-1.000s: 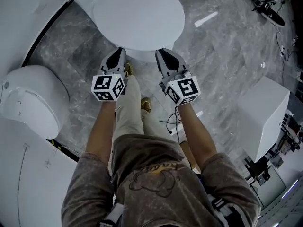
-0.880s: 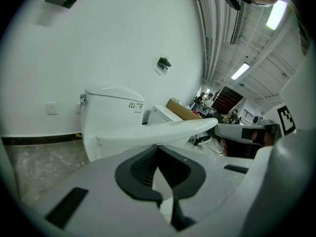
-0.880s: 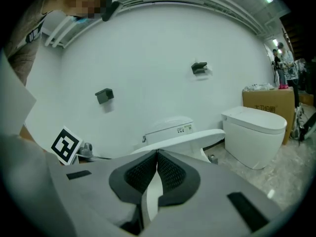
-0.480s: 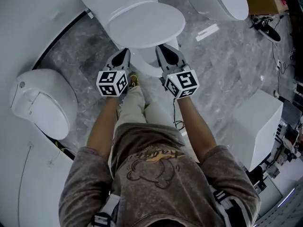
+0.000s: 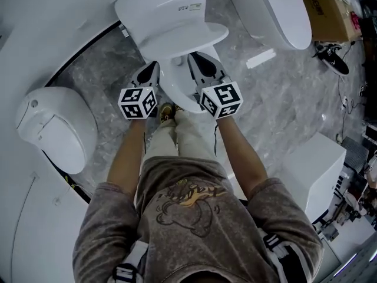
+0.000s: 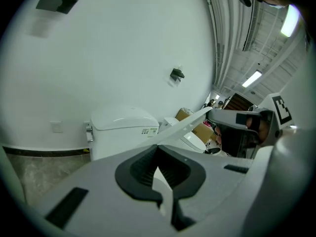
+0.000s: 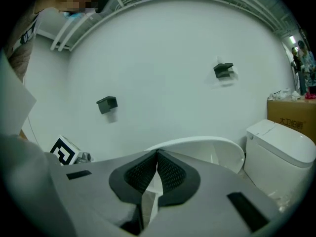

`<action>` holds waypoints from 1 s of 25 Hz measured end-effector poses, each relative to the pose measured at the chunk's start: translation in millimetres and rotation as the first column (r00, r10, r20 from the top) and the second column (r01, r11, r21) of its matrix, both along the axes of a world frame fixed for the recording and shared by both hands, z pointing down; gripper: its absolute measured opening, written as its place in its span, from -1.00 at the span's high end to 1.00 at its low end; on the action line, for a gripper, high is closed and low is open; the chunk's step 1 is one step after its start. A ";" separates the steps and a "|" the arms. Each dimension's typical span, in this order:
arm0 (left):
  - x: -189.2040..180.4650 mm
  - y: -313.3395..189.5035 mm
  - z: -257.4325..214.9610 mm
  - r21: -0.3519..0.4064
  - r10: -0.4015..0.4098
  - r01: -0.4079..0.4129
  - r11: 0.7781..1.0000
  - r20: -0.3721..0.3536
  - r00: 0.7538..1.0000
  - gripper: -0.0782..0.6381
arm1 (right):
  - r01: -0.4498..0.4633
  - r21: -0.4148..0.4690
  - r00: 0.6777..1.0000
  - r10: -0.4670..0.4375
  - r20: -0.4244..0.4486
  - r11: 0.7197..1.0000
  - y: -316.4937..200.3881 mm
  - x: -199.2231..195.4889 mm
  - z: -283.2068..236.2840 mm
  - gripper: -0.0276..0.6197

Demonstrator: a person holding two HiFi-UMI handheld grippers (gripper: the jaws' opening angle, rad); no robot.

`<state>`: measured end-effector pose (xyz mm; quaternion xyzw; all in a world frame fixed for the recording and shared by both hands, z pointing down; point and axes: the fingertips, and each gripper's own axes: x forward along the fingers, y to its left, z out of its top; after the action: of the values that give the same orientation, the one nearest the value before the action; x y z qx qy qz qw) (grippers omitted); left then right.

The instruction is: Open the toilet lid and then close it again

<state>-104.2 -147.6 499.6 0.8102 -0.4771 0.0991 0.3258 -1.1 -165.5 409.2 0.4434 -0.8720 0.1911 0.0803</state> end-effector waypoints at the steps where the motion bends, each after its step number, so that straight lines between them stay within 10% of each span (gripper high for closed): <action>1: -2.5 -6.1 -1.0 0.000 -0.016 0.016 1.000 -0.001 1.000 0.76 | 0.013 0.003 1.000 -0.013 -0.002 1.000 -7.9 -3.3 -1.4 0.83; 25: -60.9 -136.5 -3.2 0.037 -0.165 0.164 0.986 0.029 0.986 0.76 | 0.173 0.042 0.985 -0.172 -0.022 0.984 -170.6 -75.3 -3.4 0.83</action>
<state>-165.0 -284.1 496.4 0.7719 -0.5491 0.0767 0.3111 -76.4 -336.1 405.8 0.3697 -0.9104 0.1600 0.0947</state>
